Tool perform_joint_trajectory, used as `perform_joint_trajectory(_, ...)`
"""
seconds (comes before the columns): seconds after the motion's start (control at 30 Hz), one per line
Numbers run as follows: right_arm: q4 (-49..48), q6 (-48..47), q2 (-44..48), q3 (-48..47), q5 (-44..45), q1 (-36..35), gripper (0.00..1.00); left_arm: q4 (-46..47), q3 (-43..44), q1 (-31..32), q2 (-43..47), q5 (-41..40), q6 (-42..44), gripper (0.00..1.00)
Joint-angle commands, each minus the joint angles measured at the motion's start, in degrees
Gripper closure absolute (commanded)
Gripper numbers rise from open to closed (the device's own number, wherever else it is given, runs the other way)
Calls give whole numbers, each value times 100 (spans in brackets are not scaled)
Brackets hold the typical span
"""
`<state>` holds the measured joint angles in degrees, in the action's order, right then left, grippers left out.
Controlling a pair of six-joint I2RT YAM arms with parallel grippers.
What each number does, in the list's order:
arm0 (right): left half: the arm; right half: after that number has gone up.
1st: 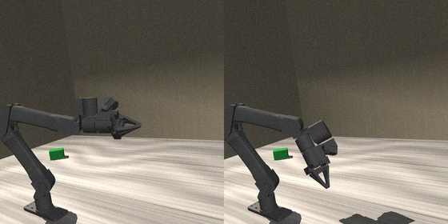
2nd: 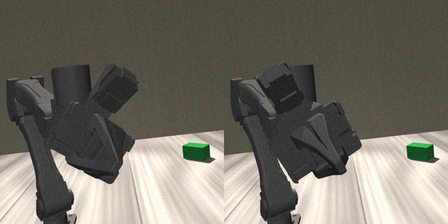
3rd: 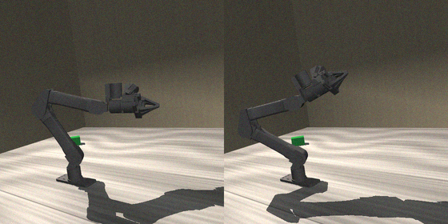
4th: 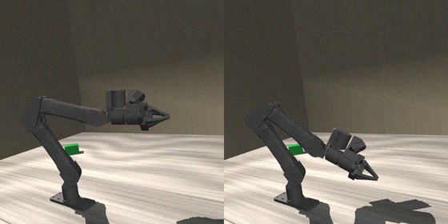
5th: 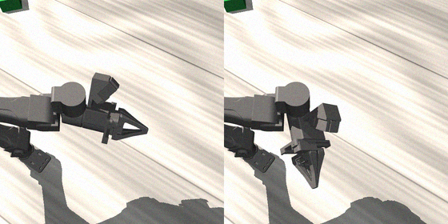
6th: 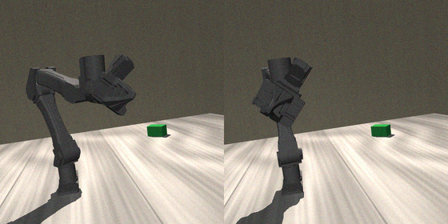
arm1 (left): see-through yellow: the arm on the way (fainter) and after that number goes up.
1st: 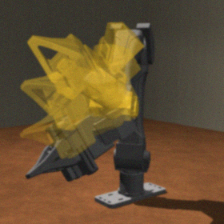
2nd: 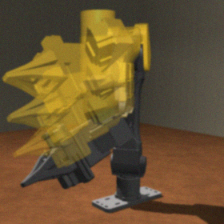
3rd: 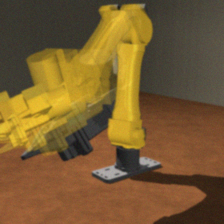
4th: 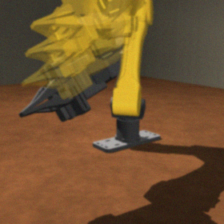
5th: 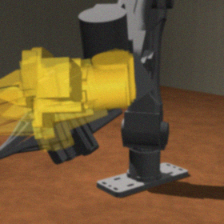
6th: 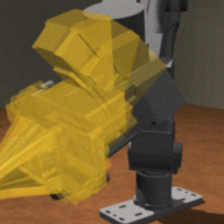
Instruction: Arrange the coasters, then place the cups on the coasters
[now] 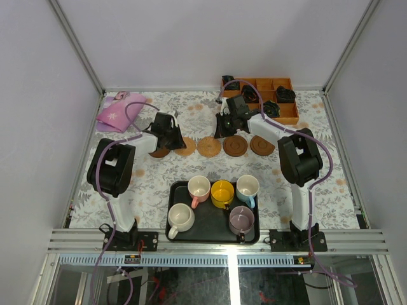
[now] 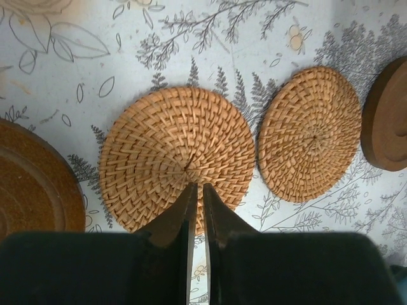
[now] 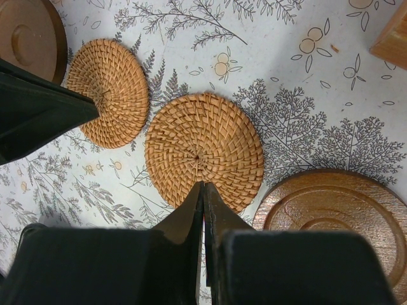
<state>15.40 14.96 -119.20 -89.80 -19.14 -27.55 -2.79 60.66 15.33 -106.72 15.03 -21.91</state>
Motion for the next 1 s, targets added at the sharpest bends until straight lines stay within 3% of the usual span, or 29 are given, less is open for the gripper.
perform_joint_trajectory(0.0, -45, -116, 103, -82, -88, -63, 100, -100, 314, 14, 219, -28, 147, 93)
perform_joint_trajectory(0.7, 379, -330, 175, 33, -91, -295, 100, 81, 97, -175, 1209, -242, -338, 92)
perform_joint_trajectory(0.87, 311, -237, 529, 181, 327, -295, 95, 96, -108, -405, 1567, -314, -262, 83)
perform_joint_trajectory(0.97, 377, -210, 741, 214, 586, -287, 89, 85, -210, -529, 1803, -316, -193, 72)
